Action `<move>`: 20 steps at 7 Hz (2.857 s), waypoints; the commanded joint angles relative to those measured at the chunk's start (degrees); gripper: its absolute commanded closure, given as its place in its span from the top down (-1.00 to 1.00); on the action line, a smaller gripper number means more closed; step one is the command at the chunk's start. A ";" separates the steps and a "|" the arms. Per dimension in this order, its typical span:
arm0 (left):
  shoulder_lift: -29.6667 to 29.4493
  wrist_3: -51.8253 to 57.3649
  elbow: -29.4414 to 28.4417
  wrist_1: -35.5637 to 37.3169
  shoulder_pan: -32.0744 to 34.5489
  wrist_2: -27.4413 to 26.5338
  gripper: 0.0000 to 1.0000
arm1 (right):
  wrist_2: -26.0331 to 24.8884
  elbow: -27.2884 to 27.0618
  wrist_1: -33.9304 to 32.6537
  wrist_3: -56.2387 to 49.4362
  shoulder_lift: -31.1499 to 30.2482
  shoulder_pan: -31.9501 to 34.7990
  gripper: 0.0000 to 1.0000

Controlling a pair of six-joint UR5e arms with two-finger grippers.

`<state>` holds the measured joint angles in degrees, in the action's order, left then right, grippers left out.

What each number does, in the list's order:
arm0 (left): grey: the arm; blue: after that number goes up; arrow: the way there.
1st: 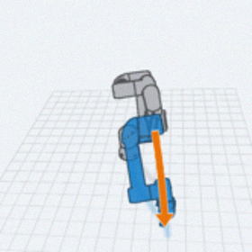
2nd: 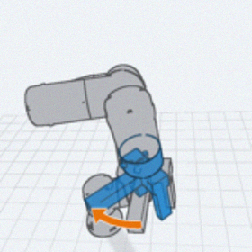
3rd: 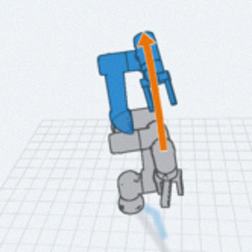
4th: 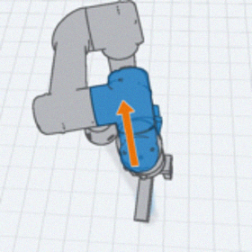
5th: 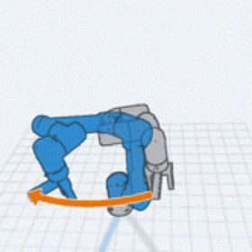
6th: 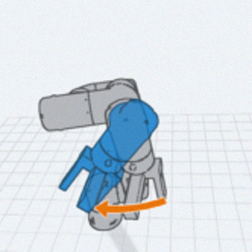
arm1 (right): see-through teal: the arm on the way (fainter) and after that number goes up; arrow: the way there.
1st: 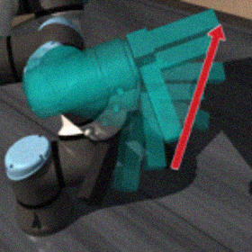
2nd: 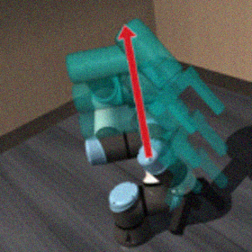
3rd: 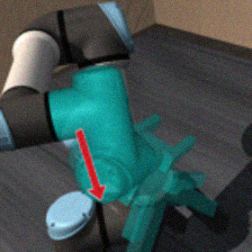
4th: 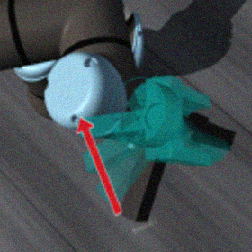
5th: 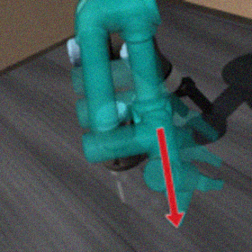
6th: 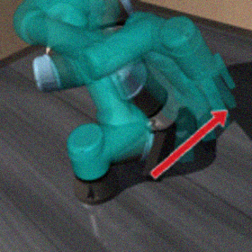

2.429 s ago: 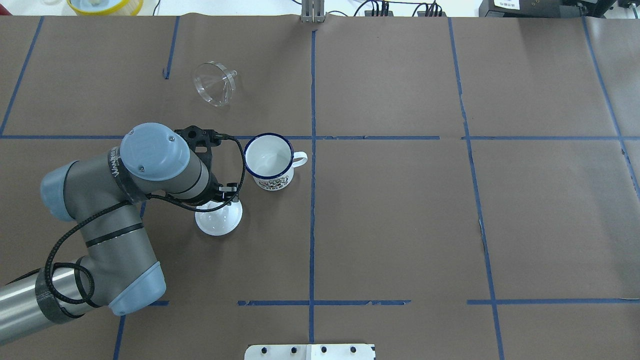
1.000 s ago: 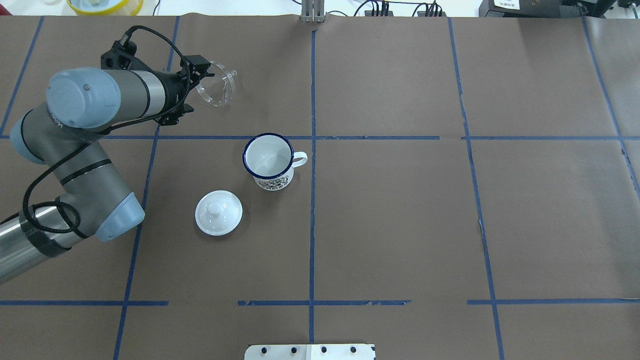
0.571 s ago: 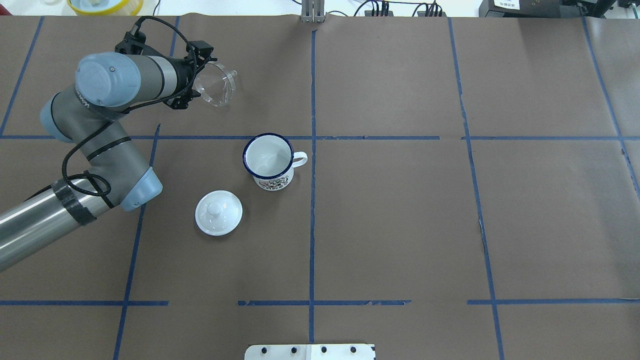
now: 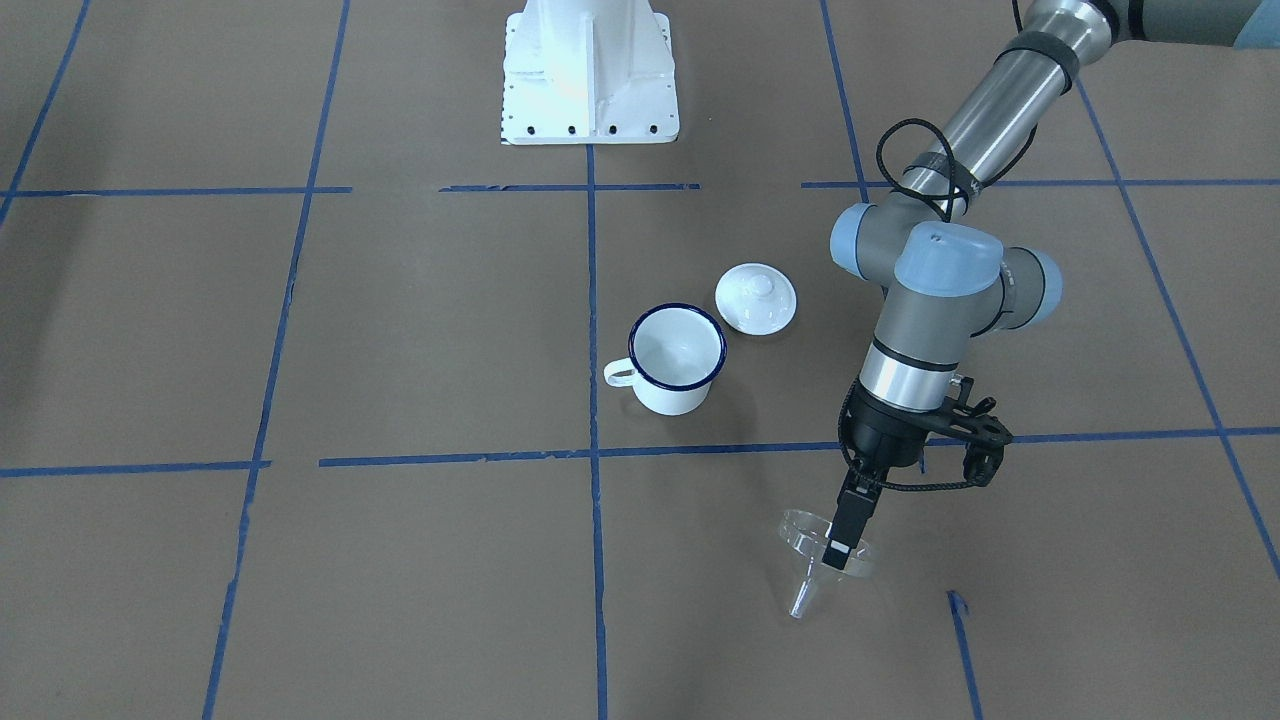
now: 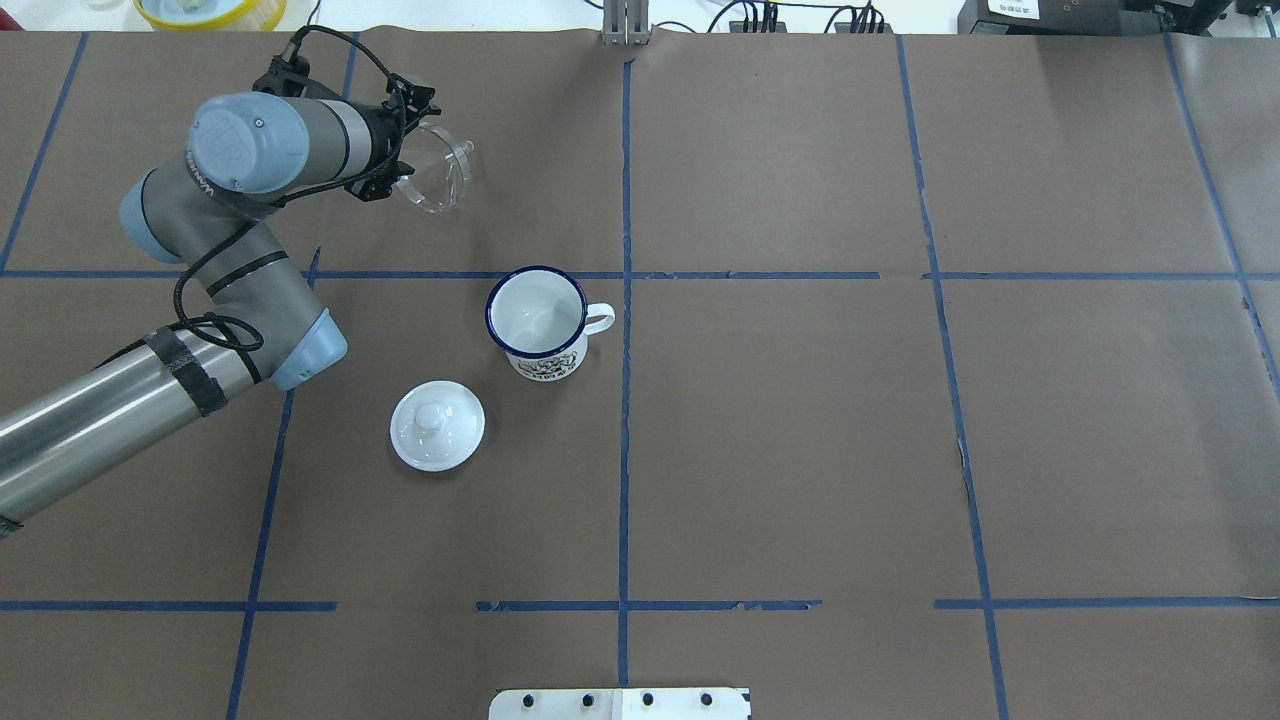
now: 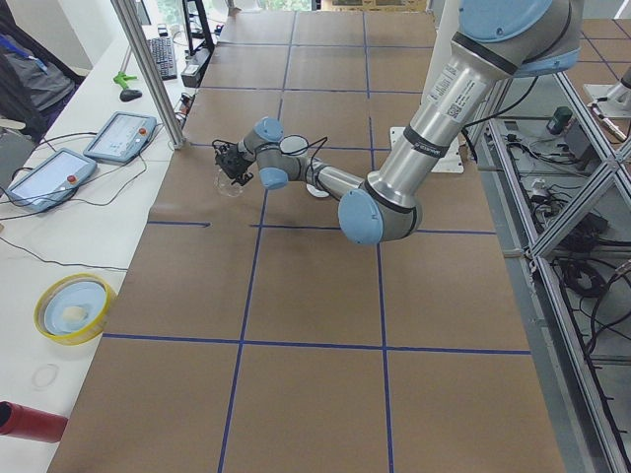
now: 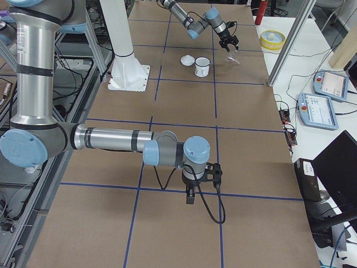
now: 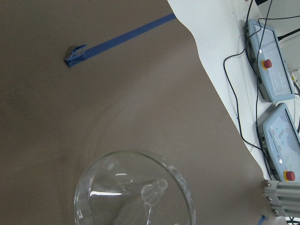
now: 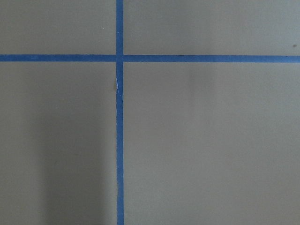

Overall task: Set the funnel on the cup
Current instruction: 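Grasp the glass funnel's rim with the left gripper and lift it, then carry the funnel over the open mug with the left gripper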

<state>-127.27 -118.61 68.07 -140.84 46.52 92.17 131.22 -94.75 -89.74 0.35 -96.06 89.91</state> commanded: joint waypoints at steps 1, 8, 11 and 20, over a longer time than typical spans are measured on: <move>-1.31 -0.83 -2.32 -2.32 0.68 -0.06 0.12 | 0.00 0.00 0.00 0.00 0.00 0.00 1.00; -3.16 1.10 0.19 -4.19 1.20 0.29 -1.00 | 0.00 0.00 0.00 0.00 0.00 0.00 1.00; -11.90 6.42 14.06 27.05 2.79 11.16 -1.00 | 0.00 0.00 0.00 0.00 0.00 0.00 1.00; -25.67 23.60 13.85 74.67 -8.63 16.47 -1.00 | 0.00 0.00 0.00 0.00 0.00 0.00 1.00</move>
<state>-154.24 -95.12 82.09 -64.74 38.84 108.64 131.22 -94.75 -89.74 0.35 -96.06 89.91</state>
